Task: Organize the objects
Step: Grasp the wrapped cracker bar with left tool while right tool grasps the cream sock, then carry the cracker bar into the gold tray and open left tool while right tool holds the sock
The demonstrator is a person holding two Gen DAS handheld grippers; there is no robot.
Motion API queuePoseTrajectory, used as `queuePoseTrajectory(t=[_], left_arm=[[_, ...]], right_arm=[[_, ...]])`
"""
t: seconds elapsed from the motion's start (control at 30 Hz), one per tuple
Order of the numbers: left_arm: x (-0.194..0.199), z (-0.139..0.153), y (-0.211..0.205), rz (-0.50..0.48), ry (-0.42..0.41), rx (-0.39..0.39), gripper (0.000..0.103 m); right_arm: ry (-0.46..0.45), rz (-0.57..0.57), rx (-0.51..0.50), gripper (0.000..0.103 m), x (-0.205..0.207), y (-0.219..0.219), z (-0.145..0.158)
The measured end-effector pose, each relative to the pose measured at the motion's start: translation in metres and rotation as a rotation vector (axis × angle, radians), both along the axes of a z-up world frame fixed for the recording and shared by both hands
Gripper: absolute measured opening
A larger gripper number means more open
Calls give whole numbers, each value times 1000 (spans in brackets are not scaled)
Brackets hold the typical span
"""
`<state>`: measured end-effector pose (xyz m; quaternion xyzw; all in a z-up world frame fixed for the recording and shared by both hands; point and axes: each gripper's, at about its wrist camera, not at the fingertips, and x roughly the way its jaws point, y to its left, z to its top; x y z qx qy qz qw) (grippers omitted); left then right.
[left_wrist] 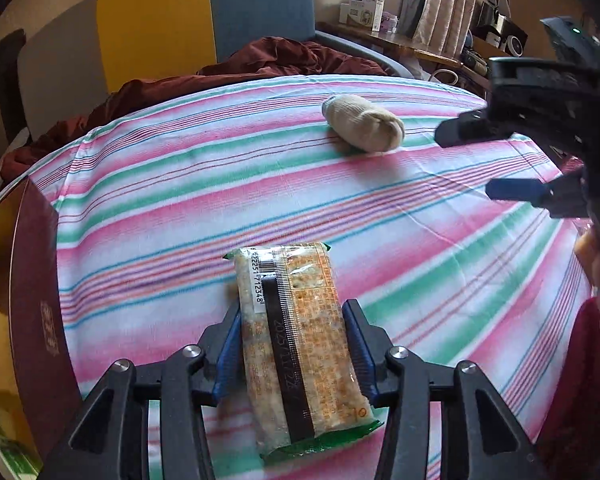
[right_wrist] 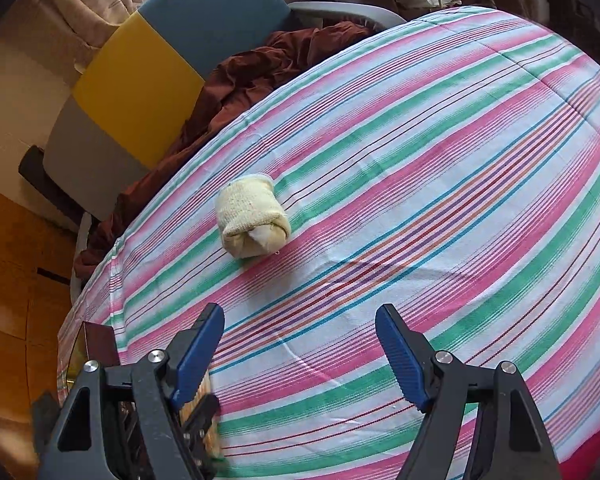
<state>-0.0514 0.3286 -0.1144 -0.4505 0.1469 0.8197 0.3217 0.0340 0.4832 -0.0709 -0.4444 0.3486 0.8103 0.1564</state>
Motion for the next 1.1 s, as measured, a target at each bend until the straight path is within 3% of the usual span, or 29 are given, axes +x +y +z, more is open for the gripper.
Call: queuePoseTrajectory(t=[0.23, 0.43, 0.73, 0.77, 0.8, 0.97, 1.1], left_arm=[[9, -2, -12, -41, 46, 49, 48], [12, -5, -16, -43, 56, 78, 48], [15, -6, -21, -43, 61, 104, 49], [15, -7, -21, -43, 57, 109, 49], [14, -7, -22, -42, 54, 116, 49], [15, -7, -23, -42, 57, 117, 50], [18, -7, -17, -46, 75, 98, 50]], right_arm=[[-32, 65, 24, 79, -10, -13, -1], [-53, 151, 155, 79, -58, -20, 16], [-207, 167, 233, 75, -133, -1, -23], [-205, 191, 220, 58, -134, -2, -27], [-194, 207, 240, 56, -132, -5, -27], [-199, 350, 274, 55, -96, -30, -26], [-208, 376, 179, 53, -47, -35, -28]])
